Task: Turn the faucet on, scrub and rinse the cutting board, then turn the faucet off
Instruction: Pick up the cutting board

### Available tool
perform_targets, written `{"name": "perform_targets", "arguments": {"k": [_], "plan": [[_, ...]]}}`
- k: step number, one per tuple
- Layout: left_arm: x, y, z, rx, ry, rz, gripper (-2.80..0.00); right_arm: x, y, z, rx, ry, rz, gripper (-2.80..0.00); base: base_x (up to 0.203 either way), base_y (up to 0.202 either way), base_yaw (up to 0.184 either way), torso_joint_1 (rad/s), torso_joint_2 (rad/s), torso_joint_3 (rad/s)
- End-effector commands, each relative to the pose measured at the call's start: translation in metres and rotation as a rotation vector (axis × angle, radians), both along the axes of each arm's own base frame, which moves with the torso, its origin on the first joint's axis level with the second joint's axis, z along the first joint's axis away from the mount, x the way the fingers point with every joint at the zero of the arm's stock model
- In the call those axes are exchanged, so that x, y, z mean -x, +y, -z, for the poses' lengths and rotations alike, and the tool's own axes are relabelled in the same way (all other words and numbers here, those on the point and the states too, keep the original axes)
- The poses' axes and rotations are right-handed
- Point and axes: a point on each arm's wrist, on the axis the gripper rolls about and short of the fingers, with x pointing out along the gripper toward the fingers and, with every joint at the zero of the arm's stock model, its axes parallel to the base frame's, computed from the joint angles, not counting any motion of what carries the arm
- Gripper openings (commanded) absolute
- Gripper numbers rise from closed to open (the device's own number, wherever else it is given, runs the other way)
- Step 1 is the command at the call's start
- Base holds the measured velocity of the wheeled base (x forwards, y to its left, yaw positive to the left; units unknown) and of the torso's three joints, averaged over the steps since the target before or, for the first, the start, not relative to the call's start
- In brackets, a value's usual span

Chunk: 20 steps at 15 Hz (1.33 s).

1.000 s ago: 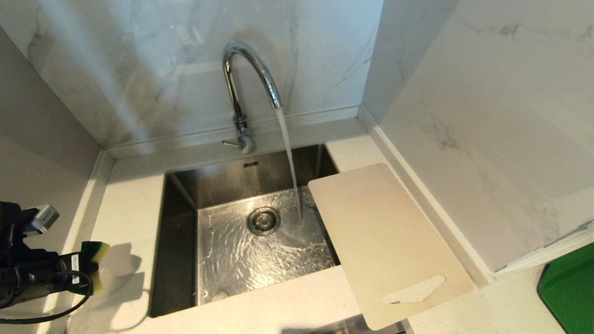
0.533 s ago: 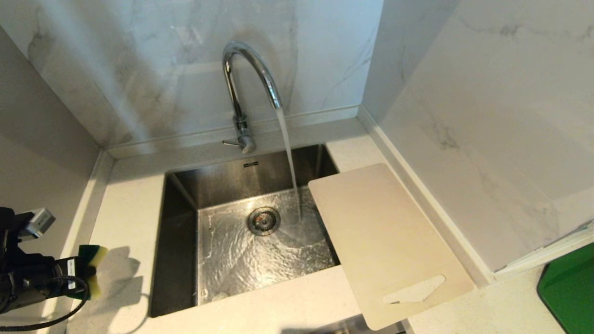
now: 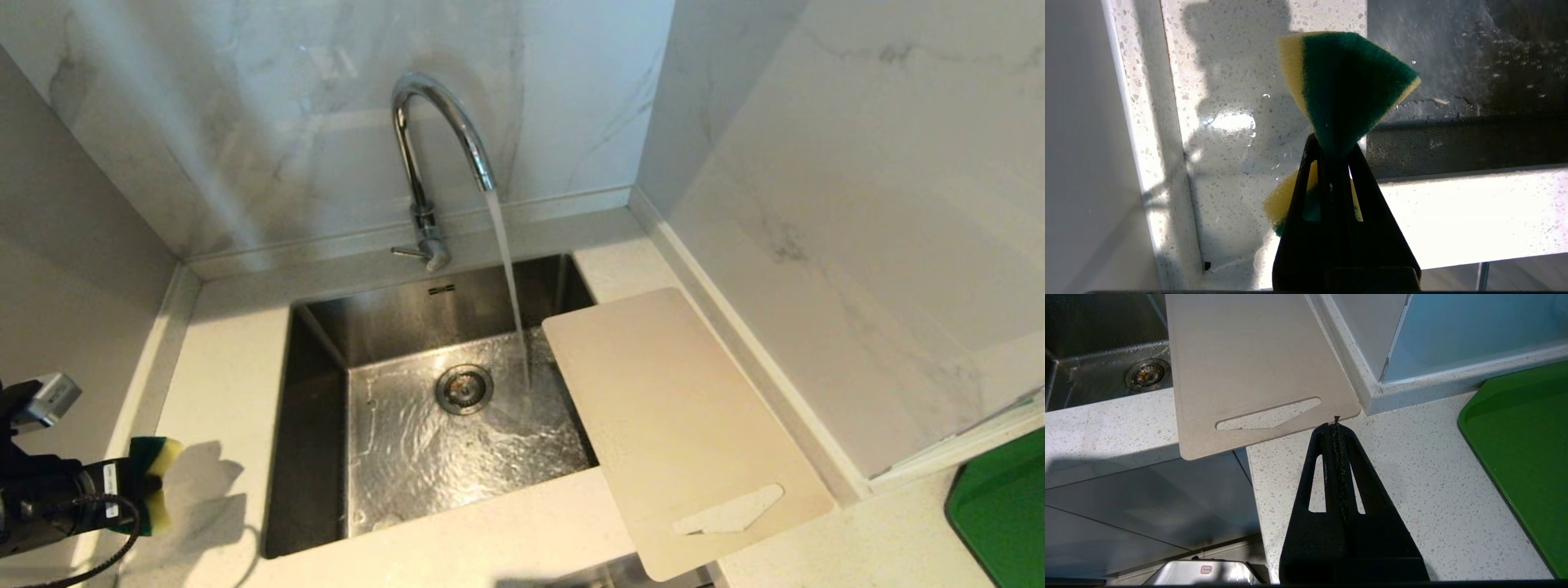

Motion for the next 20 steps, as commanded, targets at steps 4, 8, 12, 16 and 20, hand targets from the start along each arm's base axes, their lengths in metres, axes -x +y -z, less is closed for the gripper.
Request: {"name": "perform_targets", "arguments": {"k": [4,8,12,16,20], "plan": [[0.0035,0.0022,0.0021,0.004,0.002,-0.014,-2.80,0.0000,0.0000,-0.0001,0.000,-0.001,0.000,-2.80,0.000,0.000,0.000,0.000,0.00,0.000],[0.0031,0.0018,0.0035,0.009,0.008,-0.007,-2.80,-0.0001,0.0000,0.0002,0.000,0.000,0.000,-2.80,0.000,0.000,0.000,0.000,0.00,0.000],[-0.0007,0.0011,0.0049,0.010,0.020,-0.002,-2.80,0.0000,0.0000,-0.0001,0.000,-0.001,0.000,-2.80,0.000,0.000,0.000,0.000,0.00,0.000],[-0.0016,-0.0009,0.0000,0.003,-0.001,0.006,-2.80,0.0000,0.0000,-0.0001,0.000,-0.001,-0.001,-2.80,0.000,0.000,0.000,0.000,0.00,0.000],[0.0030,-0.0023,-0.0030,0.001,-0.020,0.013,-2.80,0.0000,0.0000,0.0001,0.000,0.000,0.000,-2.80,0.000,0.000,0.000,0.000,0.00,0.000]]}}
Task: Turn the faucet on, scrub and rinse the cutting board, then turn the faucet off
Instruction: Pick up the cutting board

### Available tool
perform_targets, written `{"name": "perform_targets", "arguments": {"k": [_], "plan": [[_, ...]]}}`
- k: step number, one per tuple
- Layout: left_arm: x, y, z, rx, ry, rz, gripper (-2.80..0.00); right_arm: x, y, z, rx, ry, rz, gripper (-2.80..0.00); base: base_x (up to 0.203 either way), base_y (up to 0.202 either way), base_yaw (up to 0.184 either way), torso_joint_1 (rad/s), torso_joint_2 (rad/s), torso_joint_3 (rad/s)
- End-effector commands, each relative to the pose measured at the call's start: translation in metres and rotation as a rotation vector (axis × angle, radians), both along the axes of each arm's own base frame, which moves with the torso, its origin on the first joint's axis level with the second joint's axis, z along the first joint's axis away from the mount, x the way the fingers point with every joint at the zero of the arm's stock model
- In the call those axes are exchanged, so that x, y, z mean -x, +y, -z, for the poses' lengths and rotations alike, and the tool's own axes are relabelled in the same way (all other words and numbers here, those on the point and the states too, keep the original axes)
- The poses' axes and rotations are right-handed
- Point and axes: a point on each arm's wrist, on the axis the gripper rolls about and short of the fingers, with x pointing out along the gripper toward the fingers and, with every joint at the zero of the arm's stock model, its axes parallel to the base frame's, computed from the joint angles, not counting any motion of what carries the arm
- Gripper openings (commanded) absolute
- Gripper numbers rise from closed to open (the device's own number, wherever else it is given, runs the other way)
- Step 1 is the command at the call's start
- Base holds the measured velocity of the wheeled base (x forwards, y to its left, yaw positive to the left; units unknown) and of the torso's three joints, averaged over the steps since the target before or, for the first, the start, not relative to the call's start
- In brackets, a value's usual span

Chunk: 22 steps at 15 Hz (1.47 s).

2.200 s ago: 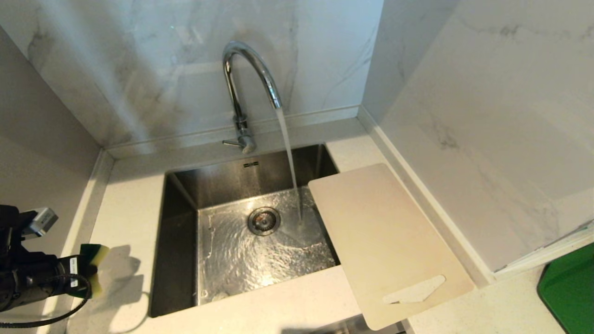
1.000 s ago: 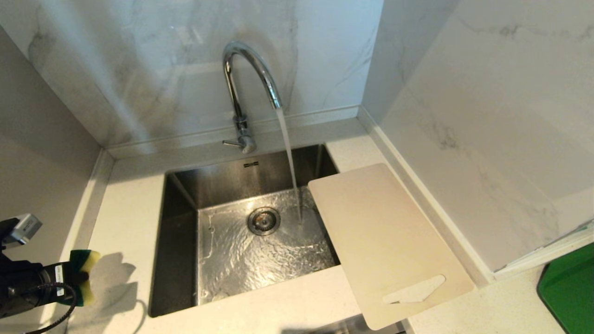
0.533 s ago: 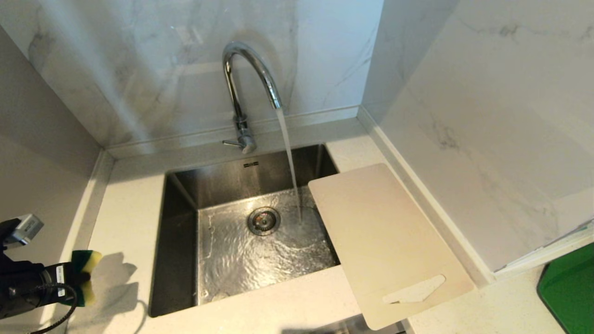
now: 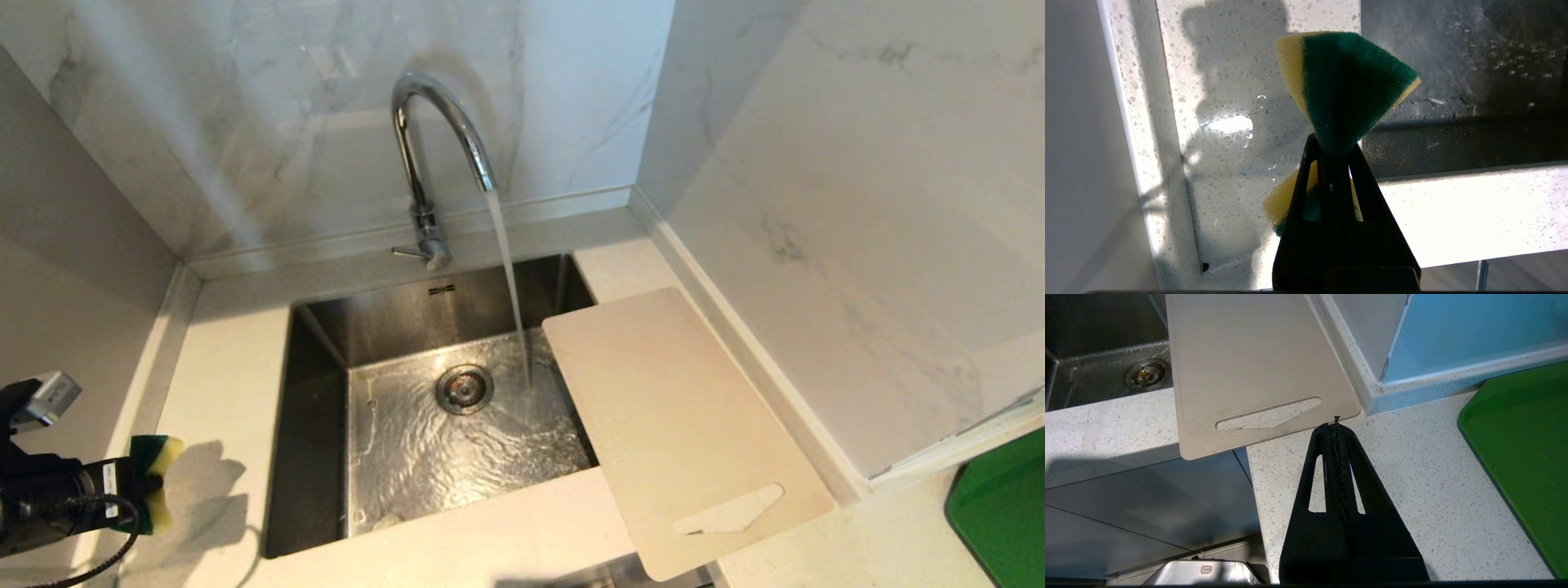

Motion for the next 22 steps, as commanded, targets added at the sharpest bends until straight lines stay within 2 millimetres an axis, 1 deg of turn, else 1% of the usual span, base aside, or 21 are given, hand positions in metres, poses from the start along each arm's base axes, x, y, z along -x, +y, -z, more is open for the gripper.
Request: {"name": "perform_targets", "arguments": {"k": [1,4,7,12,14,16,18,19,22], "plan": [[0.004,0.000,-0.002,0.001,-0.017,0.003,-2.80,0.000,0.000,0.000,0.000,0.000,-0.002,-2.80,0.000,0.000,0.000,0.000,0.00,0.000],[0.011,-0.003,-0.002,0.008,-0.027,0.029,-2.80,0.000,0.000,0.000,0.000,0.000,0.000,-2.80,0.000,0.000,0.000,0.000,0.00,0.000],[0.024,-0.003,-0.009,0.007,-0.079,0.031,-2.80,0.000,0.000,0.000,0.000,0.000,-0.001,-2.80,0.000,0.000,0.000,0.000,0.00,0.000],[0.064,-0.004,-0.022,0.001,-0.232,0.034,-2.80,0.000,0.000,0.000,0.000,0.000,0.000,-2.80,0.000,0.000,0.000,0.000,0.00,0.000],[0.082,-0.004,-0.022,-0.002,-0.286,0.035,-2.80,0.000,0.000,0.000,0.000,0.000,-0.002,-2.80,0.000,0.000,0.000,0.000,0.00,0.000],[0.101,-0.005,-0.016,-0.004,-0.332,0.036,-2.80,0.000,0.000,0.000,0.000,0.000,-0.001,-2.80,0.000,0.000,0.000,0.000,0.00,0.000],[0.119,-0.006,0.000,-0.007,-0.330,0.053,-2.80,0.000,0.000,0.000,0.000,0.000,-0.002,-2.80,0.000,0.000,0.000,0.000,0.00,0.000],[0.126,-0.006,0.006,-0.008,-0.329,0.055,-2.80,0.000,0.000,0.000,0.000,0.000,-0.002,-2.80,0.000,0.000,0.000,0.000,0.00,0.000],[0.145,-0.005,0.014,-0.027,-0.385,0.044,-2.80,0.000,0.000,0.000,0.000,0.000,0.000,-2.80,0.000,0.000,0.000,0.000,0.00,0.000]]}}
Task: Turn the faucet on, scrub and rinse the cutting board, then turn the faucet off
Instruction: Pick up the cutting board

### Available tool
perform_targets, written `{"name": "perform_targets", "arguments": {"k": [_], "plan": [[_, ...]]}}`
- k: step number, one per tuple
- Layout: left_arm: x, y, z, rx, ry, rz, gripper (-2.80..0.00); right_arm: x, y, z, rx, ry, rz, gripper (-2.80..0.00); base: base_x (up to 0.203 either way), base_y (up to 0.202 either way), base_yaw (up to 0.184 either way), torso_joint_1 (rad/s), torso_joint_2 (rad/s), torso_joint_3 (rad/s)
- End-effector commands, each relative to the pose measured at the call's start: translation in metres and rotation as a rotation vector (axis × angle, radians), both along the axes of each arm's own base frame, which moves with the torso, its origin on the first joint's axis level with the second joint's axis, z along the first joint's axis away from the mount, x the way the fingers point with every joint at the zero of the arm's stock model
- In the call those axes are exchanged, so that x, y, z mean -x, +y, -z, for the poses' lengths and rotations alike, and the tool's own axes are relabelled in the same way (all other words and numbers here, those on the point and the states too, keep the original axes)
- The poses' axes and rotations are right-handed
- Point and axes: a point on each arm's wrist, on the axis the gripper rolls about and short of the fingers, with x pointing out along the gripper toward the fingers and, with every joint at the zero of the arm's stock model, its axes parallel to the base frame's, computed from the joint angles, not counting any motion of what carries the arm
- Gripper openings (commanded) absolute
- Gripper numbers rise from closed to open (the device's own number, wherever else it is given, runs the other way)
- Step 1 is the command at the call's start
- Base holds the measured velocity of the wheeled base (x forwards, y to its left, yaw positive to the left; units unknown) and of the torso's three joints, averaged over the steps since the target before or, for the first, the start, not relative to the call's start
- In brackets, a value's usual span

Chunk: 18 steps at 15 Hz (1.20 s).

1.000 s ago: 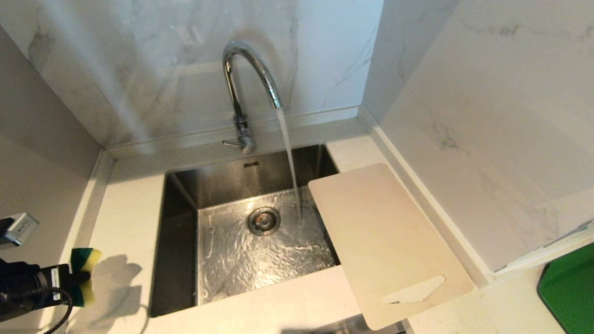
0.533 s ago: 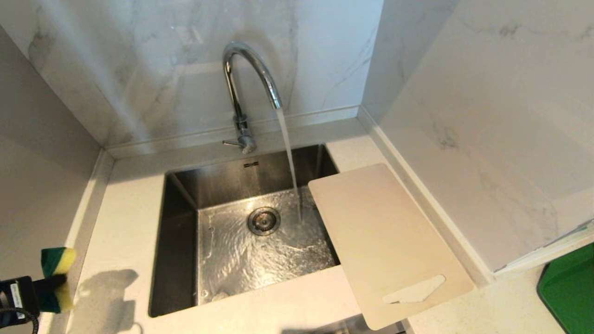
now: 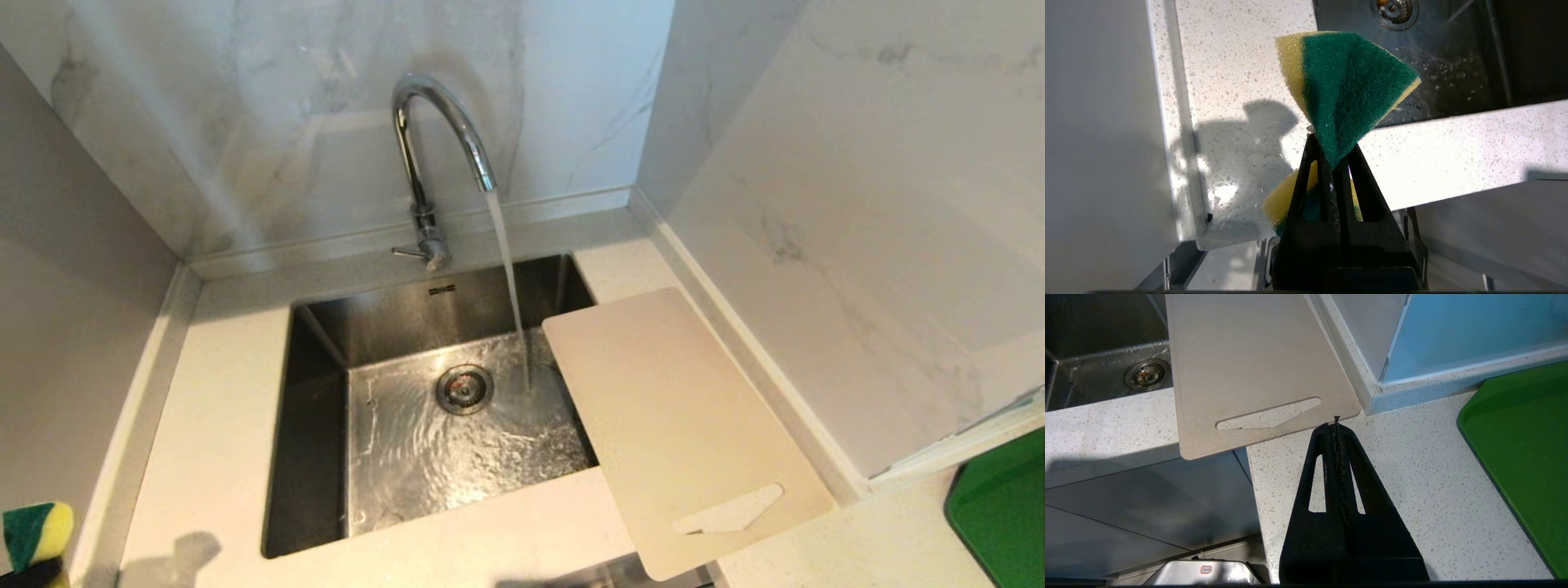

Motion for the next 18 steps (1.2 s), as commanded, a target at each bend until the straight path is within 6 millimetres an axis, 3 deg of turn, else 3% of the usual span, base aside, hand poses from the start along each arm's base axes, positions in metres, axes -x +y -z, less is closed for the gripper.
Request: {"name": "perform_targets", "arguments": {"k": [1,7,18], "plan": [[0.021,0.000,0.008,-0.028,-0.094,-0.017,-2.80,0.000,0.000,0.000,0.000,0.000,0.001,-2.80,0.000,0.000,0.000,0.000,0.00,0.000],[0.049,0.001,0.044,-0.175,-0.152,-0.064,-2.80,0.000,0.000,0.000,0.000,0.000,0.001,-2.80,0.000,0.000,0.000,0.000,0.00,0.000],[0.071,0.000,0.060,-0.262,-0.392,0.021,-2.80,0.000,0.000,0.000,0.000,0.000,0.000,-2.80,0.000,0.000,0.000,0.000,0.00,0.000]]}}
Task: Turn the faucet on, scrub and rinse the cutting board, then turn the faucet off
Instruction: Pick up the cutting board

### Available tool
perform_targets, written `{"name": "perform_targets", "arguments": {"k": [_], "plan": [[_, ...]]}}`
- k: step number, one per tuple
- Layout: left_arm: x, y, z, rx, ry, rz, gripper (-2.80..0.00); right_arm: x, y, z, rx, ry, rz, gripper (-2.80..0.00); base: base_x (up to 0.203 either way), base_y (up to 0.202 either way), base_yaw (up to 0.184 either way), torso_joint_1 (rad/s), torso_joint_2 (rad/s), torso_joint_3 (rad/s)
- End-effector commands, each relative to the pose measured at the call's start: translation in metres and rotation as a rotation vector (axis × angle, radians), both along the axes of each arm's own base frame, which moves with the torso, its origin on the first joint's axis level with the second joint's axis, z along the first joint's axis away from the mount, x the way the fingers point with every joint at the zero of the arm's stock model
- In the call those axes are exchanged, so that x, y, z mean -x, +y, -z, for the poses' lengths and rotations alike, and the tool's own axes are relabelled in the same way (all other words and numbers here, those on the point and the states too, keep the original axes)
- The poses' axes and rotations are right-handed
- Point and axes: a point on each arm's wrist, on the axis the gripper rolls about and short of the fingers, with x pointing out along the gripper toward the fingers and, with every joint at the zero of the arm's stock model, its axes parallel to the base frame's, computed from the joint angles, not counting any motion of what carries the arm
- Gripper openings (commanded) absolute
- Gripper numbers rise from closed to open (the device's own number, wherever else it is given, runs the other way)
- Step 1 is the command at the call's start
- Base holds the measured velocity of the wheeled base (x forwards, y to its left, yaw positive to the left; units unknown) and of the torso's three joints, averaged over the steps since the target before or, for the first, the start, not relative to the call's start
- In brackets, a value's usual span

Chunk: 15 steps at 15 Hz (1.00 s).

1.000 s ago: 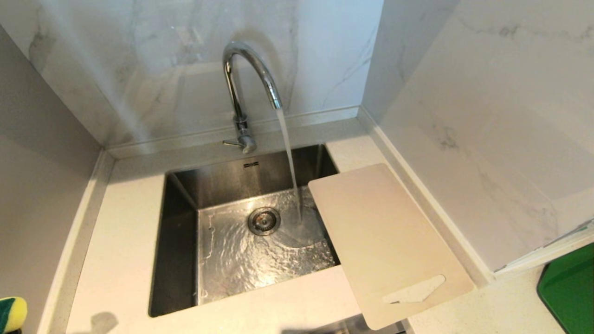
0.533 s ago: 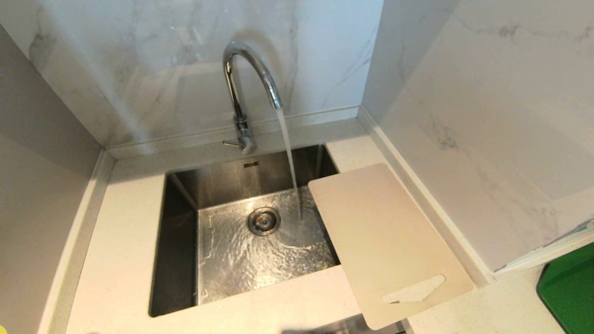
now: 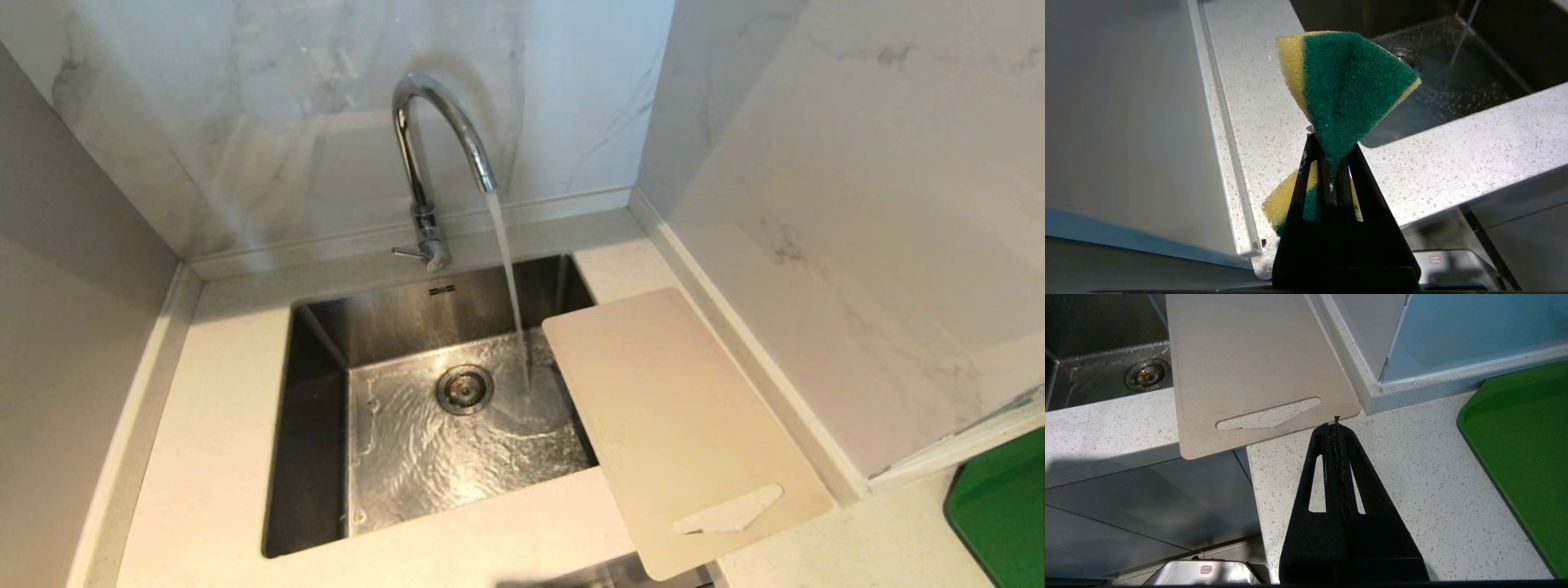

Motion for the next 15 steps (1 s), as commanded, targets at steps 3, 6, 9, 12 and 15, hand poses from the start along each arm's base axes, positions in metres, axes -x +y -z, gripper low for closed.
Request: {"name": "perform_targets", "arguments": {"k": [3,6,9,12,15], "plan": [[0.0023,0.0001,0.0019,0.007,-0.032,0.000,-2.80,0.0000,0.0000,0.0000,0.000,0.000,-0.001,-2.80,0.000,0.000,0.000,0.000,0.00,0.000],[0.0022,0.0003,0.0020,0.047,-0.029,-0.009,-2.80,0.0000,0.0000,0.0000,0.000,0.000,-0.001,-2.80,0.000,0.000,0.000,0.000,0.00,0.000],[0.0022,0.0003,0.0022,0.049,-0.027,-0.010,-2.80,0.0000,0.0000,0.0000,0.000,0.000,0.000,-2.80,0.000,0.000,0.000,0.000,0.00,0.000],[0.0022,0.0003,0.0022,0.050,-0.027,-0.011,-2.80,0.0000,0.0000,0.0000,0.000,0.000,0.000,-2.80,0.000,0.000,0.000,0.000,0.00,0.000],[0.0021,0.0003,0.0021,0.050,-0.027,-0.011,-2.80,0.0000,0.0000,0.0000,0.000,0.000,0.000,-2.80,0.000,0.000,0.000,0.000,0.00,0.000]]}}
